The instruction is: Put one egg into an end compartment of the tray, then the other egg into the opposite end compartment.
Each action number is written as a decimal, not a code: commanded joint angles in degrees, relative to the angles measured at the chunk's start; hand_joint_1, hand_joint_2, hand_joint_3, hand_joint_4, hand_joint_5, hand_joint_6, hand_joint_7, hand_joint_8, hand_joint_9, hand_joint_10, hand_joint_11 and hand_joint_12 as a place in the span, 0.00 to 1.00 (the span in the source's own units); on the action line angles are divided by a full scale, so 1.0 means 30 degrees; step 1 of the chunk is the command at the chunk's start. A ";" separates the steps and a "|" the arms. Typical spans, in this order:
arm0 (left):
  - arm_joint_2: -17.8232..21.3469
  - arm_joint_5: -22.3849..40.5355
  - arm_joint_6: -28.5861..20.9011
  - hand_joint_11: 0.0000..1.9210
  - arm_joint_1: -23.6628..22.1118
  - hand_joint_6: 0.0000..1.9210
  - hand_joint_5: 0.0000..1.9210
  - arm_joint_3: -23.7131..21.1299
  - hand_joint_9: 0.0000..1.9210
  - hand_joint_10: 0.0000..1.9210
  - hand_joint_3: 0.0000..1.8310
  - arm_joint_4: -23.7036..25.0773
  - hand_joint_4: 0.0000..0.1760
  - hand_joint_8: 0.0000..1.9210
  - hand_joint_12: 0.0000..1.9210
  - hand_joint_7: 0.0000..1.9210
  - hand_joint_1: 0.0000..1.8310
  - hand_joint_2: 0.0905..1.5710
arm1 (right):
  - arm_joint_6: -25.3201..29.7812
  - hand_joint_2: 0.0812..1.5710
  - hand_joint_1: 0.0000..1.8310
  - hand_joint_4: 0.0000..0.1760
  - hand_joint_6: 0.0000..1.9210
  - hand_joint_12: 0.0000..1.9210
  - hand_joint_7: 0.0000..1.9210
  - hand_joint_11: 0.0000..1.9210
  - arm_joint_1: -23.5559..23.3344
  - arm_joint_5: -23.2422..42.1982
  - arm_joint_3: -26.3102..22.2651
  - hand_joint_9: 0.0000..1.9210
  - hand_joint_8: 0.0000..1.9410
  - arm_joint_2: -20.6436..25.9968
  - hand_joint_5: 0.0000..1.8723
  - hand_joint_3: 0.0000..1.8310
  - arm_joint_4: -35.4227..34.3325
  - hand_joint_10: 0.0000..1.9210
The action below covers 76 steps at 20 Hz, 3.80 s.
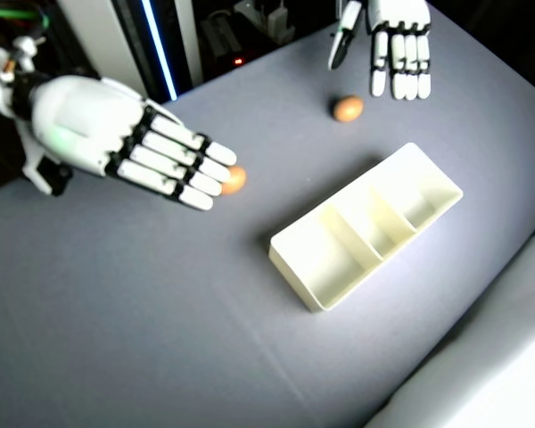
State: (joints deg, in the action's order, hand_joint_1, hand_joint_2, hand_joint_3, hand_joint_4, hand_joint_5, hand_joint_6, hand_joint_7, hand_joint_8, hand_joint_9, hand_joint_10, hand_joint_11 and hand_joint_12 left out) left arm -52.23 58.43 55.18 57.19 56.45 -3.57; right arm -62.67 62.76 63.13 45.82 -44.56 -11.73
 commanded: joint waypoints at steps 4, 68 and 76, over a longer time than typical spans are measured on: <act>-0.0542 0.0617 -0.0213 0.00 -0.0509 0.01 0.03 0.0587 0.04 0.01 0.00 -0.0098 0.28 0.03 0.00 0.09 0.35 0.68 | 0.0047 0.86 0.12 0.00 0.00 0.00 0.00 0.00 -0.0052 0.2439 0.0121 0.00 0.00 -0.0102 0.00 0.02 -0.0083 0.00; -0.0089 0.4538 0.0349 0.00 -0.4838 0.11 0.14 0.1357 0.08 0.03 0.00 -0.0109 0.68 0.01 0.36 0.13 0.47 0.80 | 0.4008 0.75 0.39 0.00 0.03 0.93 0.07 0.00 -0.1505 -0.1281 0.2571 0.00 0.07 -0.2788 0.03 0.00 0.2283 0.36; 0.0763 0.6007 0.0208 0.00 -0.3175 0.04 0.21 0.0490 0.14 0.03 0.00 -0.0104 0.00 0.00 0.53 0.19 0.51 0.77 | 0.3984 0.76 0.41 0.00 0.08 0.91 0.08 0.00 -0.2697 -0.3886 0.4195 0.00 0.11 -0.4424 0.05 0.00 0.1970 0.40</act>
State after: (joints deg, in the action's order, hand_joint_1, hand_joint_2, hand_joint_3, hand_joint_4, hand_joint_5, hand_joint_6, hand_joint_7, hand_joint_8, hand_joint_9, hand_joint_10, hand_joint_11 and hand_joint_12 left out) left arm -50.46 69.01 55.81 48.05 57.80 -3.75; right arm -51.00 55.33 46.48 58.26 -58.00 -5.74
